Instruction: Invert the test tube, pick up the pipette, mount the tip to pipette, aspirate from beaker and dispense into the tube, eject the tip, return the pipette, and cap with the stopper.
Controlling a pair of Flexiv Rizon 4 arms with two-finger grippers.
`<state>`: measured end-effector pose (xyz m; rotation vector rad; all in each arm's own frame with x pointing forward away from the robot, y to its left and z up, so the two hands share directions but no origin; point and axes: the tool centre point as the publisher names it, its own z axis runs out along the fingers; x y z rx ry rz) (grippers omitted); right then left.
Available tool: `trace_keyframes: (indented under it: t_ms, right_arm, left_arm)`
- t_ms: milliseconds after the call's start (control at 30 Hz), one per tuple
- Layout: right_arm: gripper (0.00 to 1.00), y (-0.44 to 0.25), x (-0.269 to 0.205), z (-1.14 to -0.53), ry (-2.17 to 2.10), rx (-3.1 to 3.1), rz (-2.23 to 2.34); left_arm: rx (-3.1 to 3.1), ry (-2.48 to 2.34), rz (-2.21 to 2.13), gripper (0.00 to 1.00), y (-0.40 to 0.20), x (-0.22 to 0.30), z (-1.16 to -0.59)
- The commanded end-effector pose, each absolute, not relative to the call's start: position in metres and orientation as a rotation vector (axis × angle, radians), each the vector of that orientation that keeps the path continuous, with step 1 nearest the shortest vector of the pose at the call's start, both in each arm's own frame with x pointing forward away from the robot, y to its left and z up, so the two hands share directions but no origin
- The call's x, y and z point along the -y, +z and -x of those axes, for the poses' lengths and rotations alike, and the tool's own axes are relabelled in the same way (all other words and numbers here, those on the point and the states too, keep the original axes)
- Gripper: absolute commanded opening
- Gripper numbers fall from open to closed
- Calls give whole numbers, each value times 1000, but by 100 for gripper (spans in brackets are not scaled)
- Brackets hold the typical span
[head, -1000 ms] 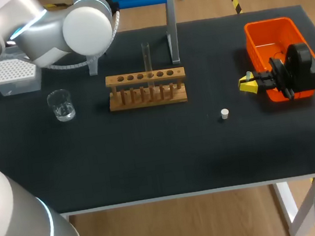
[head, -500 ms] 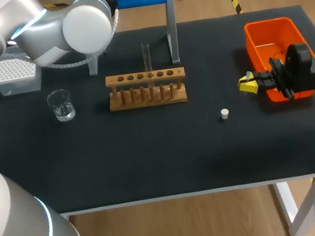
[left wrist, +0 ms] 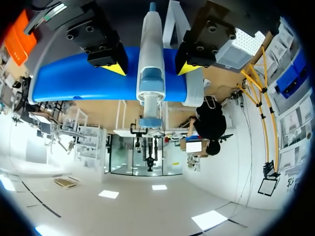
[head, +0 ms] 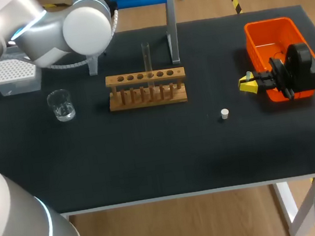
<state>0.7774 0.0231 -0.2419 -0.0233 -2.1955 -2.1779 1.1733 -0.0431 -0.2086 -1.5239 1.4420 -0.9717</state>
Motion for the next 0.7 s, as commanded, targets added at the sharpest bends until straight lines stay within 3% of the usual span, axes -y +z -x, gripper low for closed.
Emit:
trace_keyframes:
  t_ms: [33, 300, 600, 633, 700]
  right_arm:
    - [0, -242, -22, -777, -2177, 2196, 21]
    - [0, -242, -22, -777, -2177, 2196, 21]
    - [0, -242, -22, -777, -2177, 2196, 21]
    - [0, -242, -22, -777, -2177, 2196, 21]
    - [0, -242, -22, -777, -2177, 2196, 21]
  left_arm:
    - [-1437, -978, 1523, 59, -211, 44, -1177]
    - [-1438, -973, 1524, 51, -212, 43, -1179]
    - [-1434, -973, 1526, 50, -213, 43, -1180]
    - [-1433, -973, 1527, 45, -213, 43, -1180]
    - [-1432, -972, 1528, 20, -213, 43, -1180]
